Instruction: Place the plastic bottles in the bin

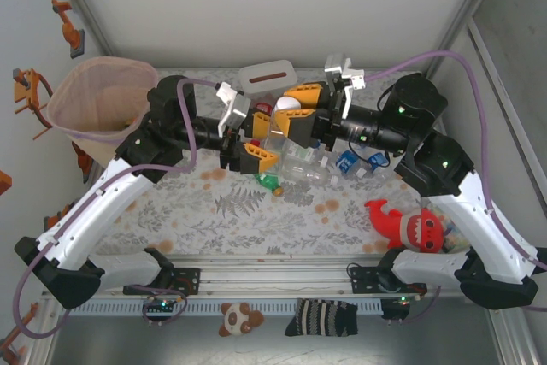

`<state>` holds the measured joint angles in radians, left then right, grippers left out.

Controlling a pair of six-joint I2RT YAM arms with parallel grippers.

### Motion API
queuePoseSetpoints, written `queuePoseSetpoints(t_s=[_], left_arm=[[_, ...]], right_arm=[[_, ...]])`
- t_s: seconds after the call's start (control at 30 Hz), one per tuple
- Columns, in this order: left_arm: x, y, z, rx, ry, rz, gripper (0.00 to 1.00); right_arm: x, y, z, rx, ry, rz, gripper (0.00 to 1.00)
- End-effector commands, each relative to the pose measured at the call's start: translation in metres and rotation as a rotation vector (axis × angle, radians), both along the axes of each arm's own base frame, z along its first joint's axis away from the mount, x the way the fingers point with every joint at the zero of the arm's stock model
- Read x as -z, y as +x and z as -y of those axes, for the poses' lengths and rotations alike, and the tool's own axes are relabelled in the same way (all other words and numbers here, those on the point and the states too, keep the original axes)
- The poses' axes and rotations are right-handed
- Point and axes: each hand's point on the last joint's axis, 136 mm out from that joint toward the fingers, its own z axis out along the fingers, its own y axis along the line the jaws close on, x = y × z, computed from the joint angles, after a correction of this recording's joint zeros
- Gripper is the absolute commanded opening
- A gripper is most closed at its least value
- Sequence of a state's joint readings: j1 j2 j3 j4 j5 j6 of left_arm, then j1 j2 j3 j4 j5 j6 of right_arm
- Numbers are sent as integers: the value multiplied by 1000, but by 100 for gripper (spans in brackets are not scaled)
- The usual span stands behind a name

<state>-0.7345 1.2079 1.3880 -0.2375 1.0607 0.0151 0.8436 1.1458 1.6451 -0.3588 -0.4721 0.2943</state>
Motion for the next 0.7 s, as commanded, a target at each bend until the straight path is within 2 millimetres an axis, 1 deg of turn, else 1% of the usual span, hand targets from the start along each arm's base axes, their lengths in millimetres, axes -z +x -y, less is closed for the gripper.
queuePoseSetpoints(t_s=[0.0, 0.1, 0.17, 0.27, 0.37, 0.47, 0.53, 0.67], left_arm=[[-5, 1, -2, -21, -3, 41, 55], [-4, 8, -2, -63, 11, 42, 54], [-4, 17, -3, -115, 18, 49, 54], [-4, 37, -9, -242, 33, 65, 54], [-7, 66, -20, -416, 58, 71, 54], [-7, 100, -38, -623, 99, 58, 54], [-5, 123, -55, -764, 136, 39, 54], [-6, 159, -93, -1017, 172, -1, 54]], right_arm=[[-19, -4, 15, 46, 37, 37, 68], [-16, -1, 21, 83, 21, 36, 75], [-15, 0, 26, 113, 16, 38, 77], [-13, 4, 38, 178, 7, 50, 79], [-10, 8, 48, 243, -9, 61, 79], [-6, 13, 55, 290, -28, 62, 79], [-3, 17, 58, 318, -42, 57, 79], [7, 27, 62, 377, -79, 34, 79]])
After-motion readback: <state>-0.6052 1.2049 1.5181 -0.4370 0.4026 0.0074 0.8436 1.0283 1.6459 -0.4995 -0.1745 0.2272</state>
